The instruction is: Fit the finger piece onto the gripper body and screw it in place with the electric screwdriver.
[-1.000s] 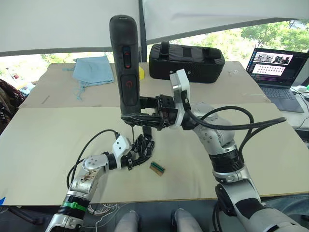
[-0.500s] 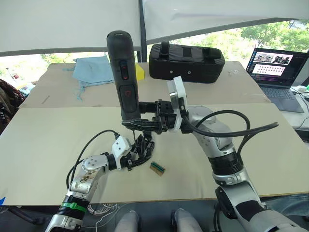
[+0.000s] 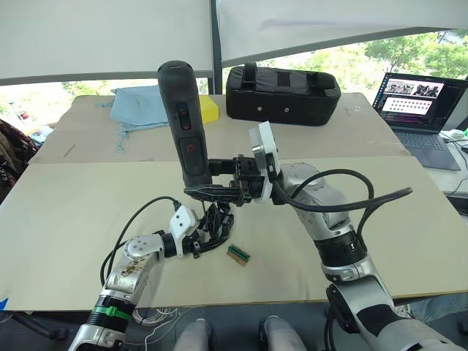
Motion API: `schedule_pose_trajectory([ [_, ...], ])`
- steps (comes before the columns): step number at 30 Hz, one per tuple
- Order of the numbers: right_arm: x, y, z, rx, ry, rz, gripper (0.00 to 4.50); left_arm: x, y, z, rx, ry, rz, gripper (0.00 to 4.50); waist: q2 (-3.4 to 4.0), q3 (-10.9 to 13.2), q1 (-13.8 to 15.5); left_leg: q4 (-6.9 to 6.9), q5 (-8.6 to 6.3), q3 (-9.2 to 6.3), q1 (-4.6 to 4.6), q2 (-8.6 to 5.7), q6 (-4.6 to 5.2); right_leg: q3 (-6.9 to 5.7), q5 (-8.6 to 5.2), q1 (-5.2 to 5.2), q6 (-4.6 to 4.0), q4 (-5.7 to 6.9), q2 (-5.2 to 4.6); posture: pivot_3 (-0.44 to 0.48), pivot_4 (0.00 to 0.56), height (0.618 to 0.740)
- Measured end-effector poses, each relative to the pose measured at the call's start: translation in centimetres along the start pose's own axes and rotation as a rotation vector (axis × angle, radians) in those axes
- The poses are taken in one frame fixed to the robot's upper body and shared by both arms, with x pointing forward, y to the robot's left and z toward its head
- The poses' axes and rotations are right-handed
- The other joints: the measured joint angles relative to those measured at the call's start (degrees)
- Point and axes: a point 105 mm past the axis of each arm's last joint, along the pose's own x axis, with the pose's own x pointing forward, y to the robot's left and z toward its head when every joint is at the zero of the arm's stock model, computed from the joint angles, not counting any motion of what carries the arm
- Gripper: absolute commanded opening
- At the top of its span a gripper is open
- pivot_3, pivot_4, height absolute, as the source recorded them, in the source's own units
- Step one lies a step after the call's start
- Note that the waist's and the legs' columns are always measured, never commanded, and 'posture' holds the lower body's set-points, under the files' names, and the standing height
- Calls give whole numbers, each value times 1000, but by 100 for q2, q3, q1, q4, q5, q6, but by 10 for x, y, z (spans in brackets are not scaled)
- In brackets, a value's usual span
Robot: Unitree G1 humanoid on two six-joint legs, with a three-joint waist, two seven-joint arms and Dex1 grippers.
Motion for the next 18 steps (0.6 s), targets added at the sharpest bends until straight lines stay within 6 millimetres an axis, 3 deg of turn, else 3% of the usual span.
schedule_pose_trajectory([
  [18, 0, 0, -2, -15, 5, 8, 1902, 0, -1, 0, -2, 1, -1, 2312, 0, 0, 0, 0, 0, 0, 0, 0, 0, 0, 0, 0, 0, 0, 0, 0, 150, 740],
])
